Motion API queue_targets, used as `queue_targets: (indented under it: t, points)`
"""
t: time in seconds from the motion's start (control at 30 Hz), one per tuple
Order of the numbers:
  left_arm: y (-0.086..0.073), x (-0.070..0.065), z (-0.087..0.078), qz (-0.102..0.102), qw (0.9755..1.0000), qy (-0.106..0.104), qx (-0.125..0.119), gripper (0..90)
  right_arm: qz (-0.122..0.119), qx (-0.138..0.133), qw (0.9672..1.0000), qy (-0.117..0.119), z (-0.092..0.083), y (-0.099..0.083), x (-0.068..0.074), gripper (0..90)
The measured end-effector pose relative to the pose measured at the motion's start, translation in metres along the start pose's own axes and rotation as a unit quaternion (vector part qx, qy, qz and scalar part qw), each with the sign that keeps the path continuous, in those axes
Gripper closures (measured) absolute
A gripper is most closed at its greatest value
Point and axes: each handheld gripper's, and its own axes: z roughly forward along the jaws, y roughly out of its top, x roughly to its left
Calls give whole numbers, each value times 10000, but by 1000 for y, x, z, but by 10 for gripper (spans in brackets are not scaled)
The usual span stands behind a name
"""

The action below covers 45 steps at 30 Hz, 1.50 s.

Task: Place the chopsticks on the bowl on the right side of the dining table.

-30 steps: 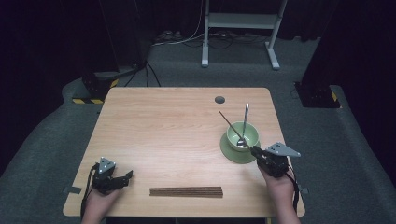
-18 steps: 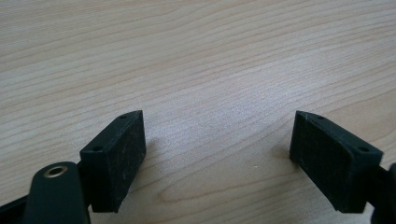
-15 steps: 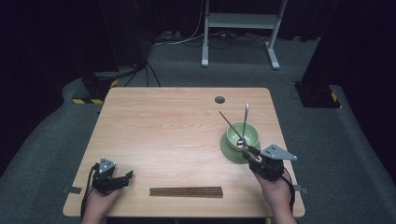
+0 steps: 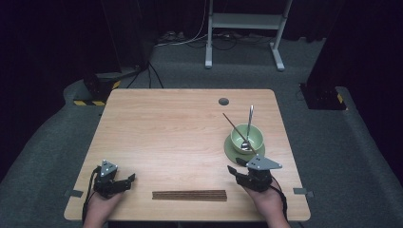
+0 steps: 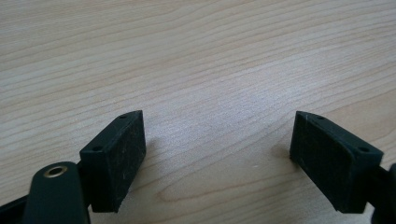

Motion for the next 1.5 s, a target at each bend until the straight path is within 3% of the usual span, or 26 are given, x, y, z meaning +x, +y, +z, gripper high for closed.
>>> queue_targets:
  t: [0.3,0.43,0.63,1.03,1.17,1.5]
  points:
    - [0,0,0,-19,10000,8,0,185,-74,287,9984,472,22,-8,20,505]
    - [0,0,0,-19,10000,6,1,185,-227,525,9951,808,39,-13,40,505]
    - [0,0,0,-22,10000,-1,-1,185,-424,783,9902,1072,52,-16,52,526]
    - [0,0,0,-21,10000,-1,1,185,-463,1073,9856,1226,60,-23,57,613]
    - [0,0,0,-20,10000,0,1,185,-465,1075,9855,1225,60,-23,56,617]
    - [0,0,0,-21,10000,-1,0,185,-359,1090,9887,961,60,-25,44,670]
